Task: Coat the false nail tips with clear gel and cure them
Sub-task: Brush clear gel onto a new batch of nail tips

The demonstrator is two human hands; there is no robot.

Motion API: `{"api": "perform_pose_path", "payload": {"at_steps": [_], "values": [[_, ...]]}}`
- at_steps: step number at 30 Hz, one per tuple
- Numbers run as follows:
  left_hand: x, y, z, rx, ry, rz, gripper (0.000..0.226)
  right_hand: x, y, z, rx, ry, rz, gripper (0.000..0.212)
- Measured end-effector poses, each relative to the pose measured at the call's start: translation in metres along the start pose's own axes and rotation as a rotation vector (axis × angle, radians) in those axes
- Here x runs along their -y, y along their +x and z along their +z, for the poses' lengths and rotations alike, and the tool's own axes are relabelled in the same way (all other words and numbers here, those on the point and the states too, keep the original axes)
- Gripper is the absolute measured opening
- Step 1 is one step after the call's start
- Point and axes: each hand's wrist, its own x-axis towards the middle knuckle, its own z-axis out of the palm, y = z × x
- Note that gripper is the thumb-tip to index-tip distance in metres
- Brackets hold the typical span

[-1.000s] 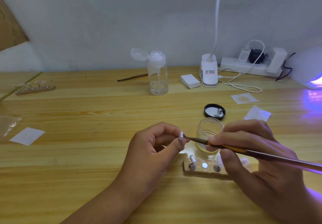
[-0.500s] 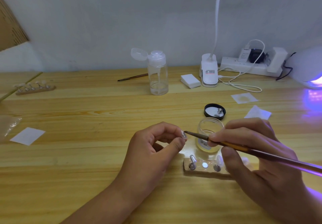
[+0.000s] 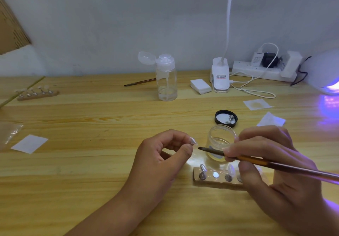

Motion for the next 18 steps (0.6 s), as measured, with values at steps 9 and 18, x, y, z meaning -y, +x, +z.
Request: {"api": "perform_pose_path", "payload": {"at_steps": [9, 18], "values": [[-0.0026, -0.0010, 0.0008, 0.000, -0.014, -0.020, 0.007, -0.0014, 0.0004, 0.0042, 0.030, -0.031, 0.009, 0.021], [-0.0025, -0.0008, 0.0011, -0.009, -0.009, -0.019, 0.006, 0.0028, 0.0027, -0.0004, 0.030, -0.017, 0.025, 0.021]]}}
